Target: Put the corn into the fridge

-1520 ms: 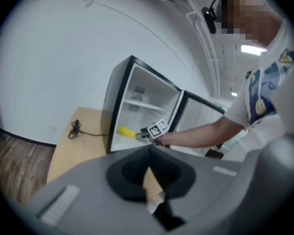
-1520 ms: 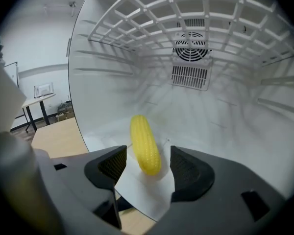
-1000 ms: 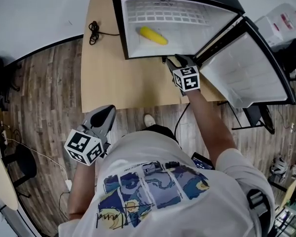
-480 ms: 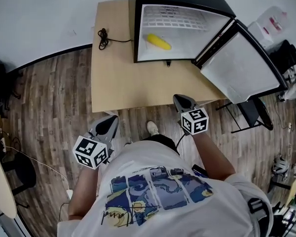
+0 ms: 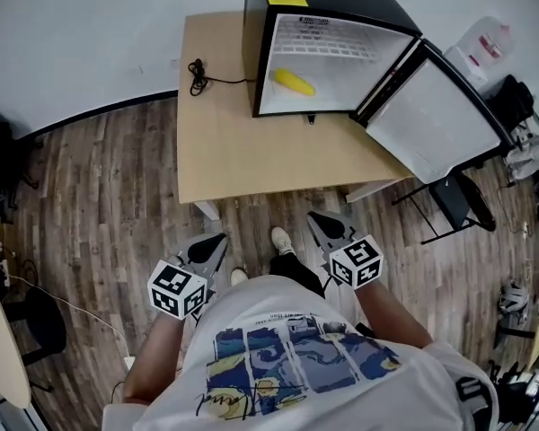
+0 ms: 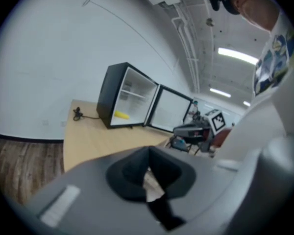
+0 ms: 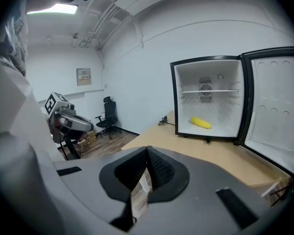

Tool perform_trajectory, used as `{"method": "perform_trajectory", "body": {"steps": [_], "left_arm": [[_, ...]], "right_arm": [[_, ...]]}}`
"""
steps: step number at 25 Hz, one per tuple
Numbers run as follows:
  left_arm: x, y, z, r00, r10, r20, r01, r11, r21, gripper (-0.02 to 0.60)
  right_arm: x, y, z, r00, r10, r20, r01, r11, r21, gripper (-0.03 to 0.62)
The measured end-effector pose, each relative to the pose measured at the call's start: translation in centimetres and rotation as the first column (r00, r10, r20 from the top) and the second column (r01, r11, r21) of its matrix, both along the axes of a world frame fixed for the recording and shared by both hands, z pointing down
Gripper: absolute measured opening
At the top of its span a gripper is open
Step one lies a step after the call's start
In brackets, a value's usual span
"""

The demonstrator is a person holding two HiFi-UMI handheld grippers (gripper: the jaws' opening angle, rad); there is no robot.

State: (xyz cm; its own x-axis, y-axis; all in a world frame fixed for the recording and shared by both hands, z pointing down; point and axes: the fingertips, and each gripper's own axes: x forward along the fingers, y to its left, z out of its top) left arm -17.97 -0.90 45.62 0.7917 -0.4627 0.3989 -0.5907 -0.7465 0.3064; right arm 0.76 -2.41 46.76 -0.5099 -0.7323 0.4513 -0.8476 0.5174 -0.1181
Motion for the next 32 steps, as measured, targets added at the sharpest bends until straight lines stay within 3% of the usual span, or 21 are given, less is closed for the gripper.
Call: {"method": "perform_trajectory", "body": {"steps": [10, 25, 32], "left_arm": [[0.7, 2.0, -0.1, 0.999, 0.044, -0.015, -0.044, 0.999, 0.014, 0.009], [-1.8, 3.6, 0.3, 0.999, -0.034, -0.011, 0.034, 0.999, 0.010, 0.009], [-0.8, 4.2, 1.0, 0.999, -0.027, -0.018, 0.027, 1.000, -0.005, 0.009]], "right_arm": [[-2.1, 3.1, -1.9, 0.999, -0.009, 0.030, 0.008, 0.999, 0.041, 0.011], [-3.6, 4.0, -3.1, 0.998, -0.060, 0.020, 0.059, 0.995, 0.077, 0.011], [-2.6, 5.0, -3.3, 0.999, -0.037, 0.016, 0.036, 0.997, 0.063, 0.011]]}}
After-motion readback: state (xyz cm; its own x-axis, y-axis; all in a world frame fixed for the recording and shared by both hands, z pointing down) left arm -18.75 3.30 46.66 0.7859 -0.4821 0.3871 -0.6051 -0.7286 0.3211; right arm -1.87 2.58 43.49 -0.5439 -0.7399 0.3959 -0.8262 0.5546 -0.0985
